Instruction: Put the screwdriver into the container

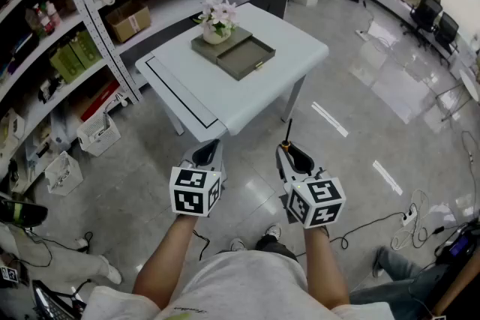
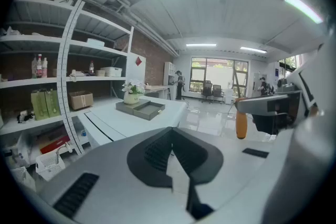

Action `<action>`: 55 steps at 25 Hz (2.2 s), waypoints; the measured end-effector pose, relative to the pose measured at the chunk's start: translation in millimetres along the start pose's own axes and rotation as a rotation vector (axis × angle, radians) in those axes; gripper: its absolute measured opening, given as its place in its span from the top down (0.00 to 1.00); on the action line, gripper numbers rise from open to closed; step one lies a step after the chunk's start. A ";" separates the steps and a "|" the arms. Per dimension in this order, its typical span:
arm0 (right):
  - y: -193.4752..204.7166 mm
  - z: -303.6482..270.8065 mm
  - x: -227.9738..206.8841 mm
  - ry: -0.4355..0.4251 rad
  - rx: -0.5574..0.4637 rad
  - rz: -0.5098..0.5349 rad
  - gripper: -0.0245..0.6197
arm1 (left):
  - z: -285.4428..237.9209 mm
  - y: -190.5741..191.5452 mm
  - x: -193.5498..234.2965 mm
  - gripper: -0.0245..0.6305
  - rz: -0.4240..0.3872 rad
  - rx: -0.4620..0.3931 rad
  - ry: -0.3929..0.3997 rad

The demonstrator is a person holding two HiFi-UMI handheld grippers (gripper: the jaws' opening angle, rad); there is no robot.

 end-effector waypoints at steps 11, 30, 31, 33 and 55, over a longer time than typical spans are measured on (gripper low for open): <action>5.3 -14.5 -28.1 -0.005 0.015 -0.011 0.85 | -35.4 -5.0 -9.5 0.96 -0.007 0.014 0.012; -7.4 -84.8 -216.3 -0.070 0.027 -0.024 0.85 | -220.6 -61.2 -79.1 0.96 -0.001 0.051 -0.009; -7.9 -86.9 -226.0 -0.072 0.026 -0.026 0.85 | -227.8 -63.0 -83.4 0.96 -0.003 0.052 -0.011; -9.1 -90.9 -242.8 -0.082 0.024 -0.029 0.85 | -240.0 -66.5 -89.4 0.96 -0.004 0.055 -0.022; -19.1 -163.1 -312.5 -0.249 0.038 0.008 0.85 | -309.8 -89.5 -70.8 0.96 0.064 0.041 -0.189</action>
Point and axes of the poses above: the fingertips, and each gripper's own axes: z backward along the fingers, x to its left, y out of its underside, the point moved 1 cm from there along z, backward along the fingers, and after that the axes turned 7 degrees about z, right-handed, at the moved point
